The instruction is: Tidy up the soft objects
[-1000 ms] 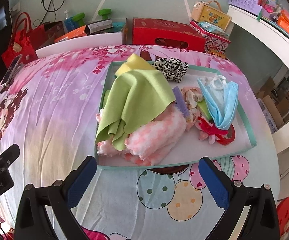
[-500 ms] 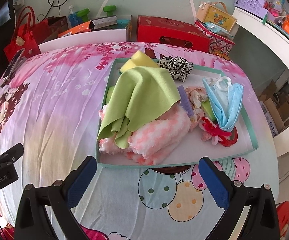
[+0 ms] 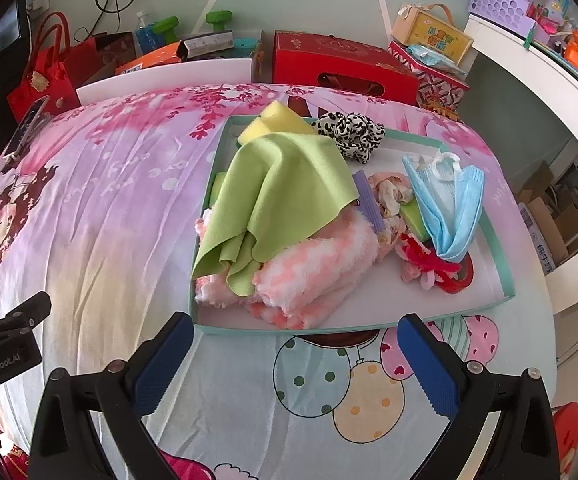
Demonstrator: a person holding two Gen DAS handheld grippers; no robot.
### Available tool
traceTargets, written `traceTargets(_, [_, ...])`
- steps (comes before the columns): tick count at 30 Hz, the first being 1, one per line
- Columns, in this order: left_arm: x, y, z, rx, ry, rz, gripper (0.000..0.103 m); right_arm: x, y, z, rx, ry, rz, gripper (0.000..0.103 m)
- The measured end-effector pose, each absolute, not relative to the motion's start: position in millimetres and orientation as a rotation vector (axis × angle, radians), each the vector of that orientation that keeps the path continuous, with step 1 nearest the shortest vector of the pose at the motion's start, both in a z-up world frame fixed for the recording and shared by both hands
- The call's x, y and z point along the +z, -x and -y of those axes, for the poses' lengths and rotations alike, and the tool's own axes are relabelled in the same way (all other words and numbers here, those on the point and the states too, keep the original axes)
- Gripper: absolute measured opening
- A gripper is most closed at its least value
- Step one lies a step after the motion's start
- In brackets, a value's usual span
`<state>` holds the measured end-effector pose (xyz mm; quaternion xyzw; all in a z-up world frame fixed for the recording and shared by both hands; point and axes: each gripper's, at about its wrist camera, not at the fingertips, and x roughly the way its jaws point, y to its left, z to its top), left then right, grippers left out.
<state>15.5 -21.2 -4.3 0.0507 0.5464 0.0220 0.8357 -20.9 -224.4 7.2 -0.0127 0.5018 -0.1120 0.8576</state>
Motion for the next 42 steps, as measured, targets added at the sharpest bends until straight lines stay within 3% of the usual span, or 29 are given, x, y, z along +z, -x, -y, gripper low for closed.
traceTargets(42, [0.3,-13.2,19.3,0.041,-0.064,-1.143,0.103,8.6,22.2,232.8,-0.259,0.017,-1.051,0.103])
